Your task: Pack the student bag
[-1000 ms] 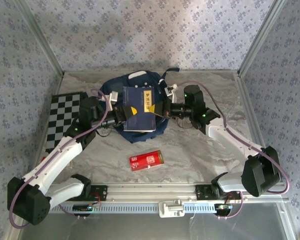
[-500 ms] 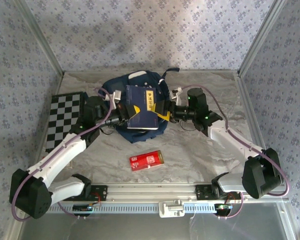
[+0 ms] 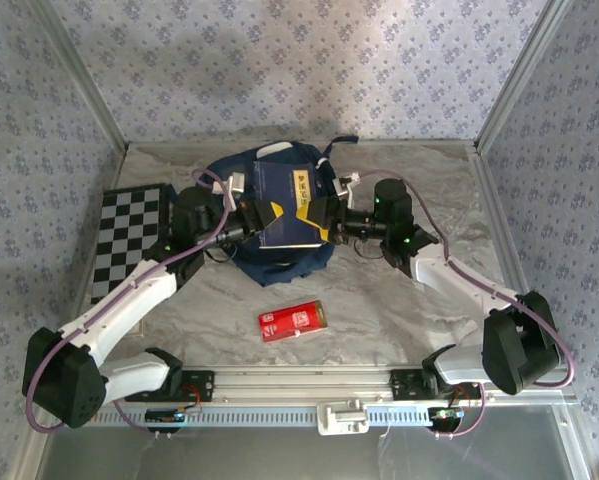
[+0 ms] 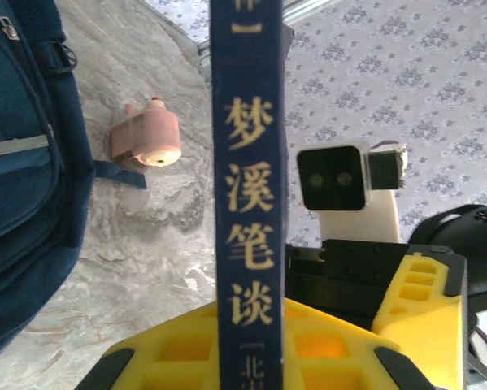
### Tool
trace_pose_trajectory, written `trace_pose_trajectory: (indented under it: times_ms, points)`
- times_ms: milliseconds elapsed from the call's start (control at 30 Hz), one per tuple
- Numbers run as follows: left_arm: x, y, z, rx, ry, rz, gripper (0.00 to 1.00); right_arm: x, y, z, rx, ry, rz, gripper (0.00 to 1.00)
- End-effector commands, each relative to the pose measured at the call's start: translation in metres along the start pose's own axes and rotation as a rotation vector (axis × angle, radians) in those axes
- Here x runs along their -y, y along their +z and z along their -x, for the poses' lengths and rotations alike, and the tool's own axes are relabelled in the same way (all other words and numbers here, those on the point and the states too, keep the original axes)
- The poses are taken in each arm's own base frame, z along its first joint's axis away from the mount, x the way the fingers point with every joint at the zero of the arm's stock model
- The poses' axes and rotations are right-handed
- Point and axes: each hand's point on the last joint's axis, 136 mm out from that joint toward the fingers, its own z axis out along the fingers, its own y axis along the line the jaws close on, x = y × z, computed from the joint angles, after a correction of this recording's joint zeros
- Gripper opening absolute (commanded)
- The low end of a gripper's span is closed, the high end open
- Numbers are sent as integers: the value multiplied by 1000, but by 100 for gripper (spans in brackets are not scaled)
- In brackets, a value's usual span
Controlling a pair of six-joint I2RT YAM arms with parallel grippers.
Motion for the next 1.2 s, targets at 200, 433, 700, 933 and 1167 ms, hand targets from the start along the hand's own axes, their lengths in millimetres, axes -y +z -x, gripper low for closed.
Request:
trace_pose_trajectory:
  times_ms: [200, 433, 700, 933, 1167]
  points:
    - [0, 0, 6, 23, 62, 35, 0, 2, -1, -2, -12, -47, -20, 31]
    - [-1, 1, 0, -10, 97, 53, 0, 16, -8, 0, -12, -70, -125, 0]
    - [-38, -6, -16, -99, 311, 256, 41, 45, -55, -2, 50, -90, -365, 0]
    - [-78, 15, -40, -267, 665, 470, 51, 85, -112, -16, 121, -9, -537, 0]
    - [-100, 54, -70, -491, 862, 514, 57, 113, -156, -31, 195, 100, -610, 0]
